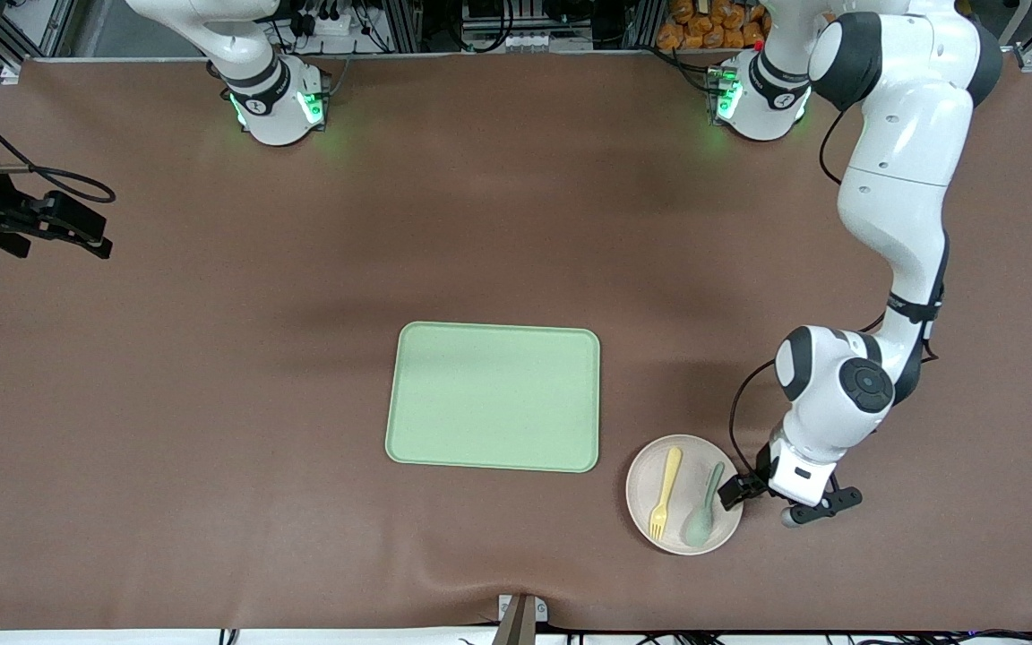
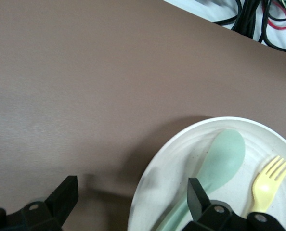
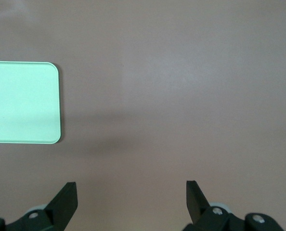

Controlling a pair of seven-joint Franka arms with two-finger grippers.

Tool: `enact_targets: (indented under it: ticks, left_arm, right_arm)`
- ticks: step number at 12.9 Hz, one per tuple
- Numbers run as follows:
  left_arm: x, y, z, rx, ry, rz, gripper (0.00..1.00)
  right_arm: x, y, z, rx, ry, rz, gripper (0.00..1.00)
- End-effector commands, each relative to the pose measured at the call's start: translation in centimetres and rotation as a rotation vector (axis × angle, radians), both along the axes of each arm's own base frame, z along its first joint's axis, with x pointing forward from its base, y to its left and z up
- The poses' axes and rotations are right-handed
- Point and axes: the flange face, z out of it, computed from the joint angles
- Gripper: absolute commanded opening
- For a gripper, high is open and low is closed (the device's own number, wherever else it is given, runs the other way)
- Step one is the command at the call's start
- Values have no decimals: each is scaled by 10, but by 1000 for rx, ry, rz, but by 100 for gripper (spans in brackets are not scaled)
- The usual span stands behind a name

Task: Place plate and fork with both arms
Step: 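Close the left gripper on the white plate's rim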

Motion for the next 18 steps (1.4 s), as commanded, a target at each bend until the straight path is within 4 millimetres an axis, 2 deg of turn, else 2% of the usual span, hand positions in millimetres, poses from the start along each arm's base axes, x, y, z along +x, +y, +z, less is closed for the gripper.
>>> enact_targets:
  ticks: [1,3,6,7,11,13,15,18]
  left_arm:
    - [8,1,-2,-4,-33,21,100]
    - [7,1,-6,-4,-31,22,98]
    - [7,1,-6,-9,-30,31,47]
    - [7,1,-7,-10,-27,35,42]
    - [7,3,2,2,-37,21,41]
    - [5,3,0,5,-30,19,38]
    - [5,3,-1,6,-27,17,30]
    - [3,4,-4,7,-18,18,7]
  right_arm:
    - [-3,-1,2,2,-6,5,100]
    - [-4,-2,2,2,-3,4,100]
    - [-4,-1,2,2,-3,5,100]
    - [-3,-1,2,2,-6,5,100]
    - [-3,-2,1,2,-4,4,100]
    - [-3,-2,1,2,-4,5,100]
    - [-3,-1,1,2,-1,5,100]
    - [-3,-2,1,2,-1,4,100]
